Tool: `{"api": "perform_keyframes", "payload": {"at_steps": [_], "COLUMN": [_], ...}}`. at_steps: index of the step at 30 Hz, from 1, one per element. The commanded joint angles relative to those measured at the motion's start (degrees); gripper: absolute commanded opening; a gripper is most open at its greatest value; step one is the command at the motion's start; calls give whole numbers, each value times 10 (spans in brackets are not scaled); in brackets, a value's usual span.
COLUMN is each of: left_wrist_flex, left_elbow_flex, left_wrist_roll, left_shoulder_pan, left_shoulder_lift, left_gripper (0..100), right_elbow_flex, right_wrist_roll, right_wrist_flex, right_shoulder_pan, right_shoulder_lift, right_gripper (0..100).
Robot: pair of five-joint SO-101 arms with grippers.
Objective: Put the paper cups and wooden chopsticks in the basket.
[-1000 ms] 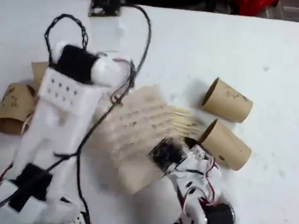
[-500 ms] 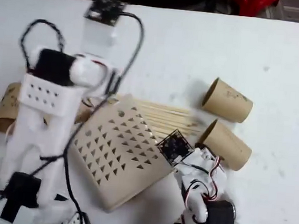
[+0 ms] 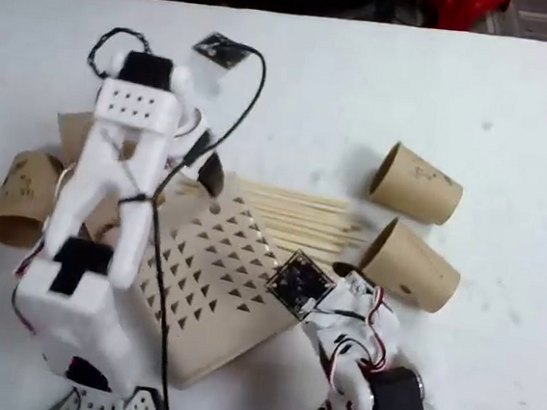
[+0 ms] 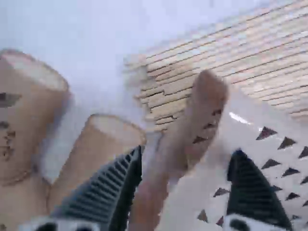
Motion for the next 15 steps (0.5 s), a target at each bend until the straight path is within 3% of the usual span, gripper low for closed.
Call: {"api": "perform_keyframes", "payload": {"at_steps": [1, 5, 15], "left_wrist_flex": [28, 29, 29], "left_elbow_flex": [-76, -76, -76], "left_wrist_roll": [-14, -14, -11], "left_shoulder_pan": [-5, 0, 17], "left_shoulder_lift": [56, 65, 70], "left_gripper": [284, 283, 283], "right_elbow_flex": [-13, -89, -55], "right_wrist_roll": [1, 2, -4], "right_wrist_flex": [1, 22, 20], "right_shoulder_pan": [0, 28, -66], "right_shoulder_lift": [1, -23, -19], "right_gripper": [126, 127, 127]}}
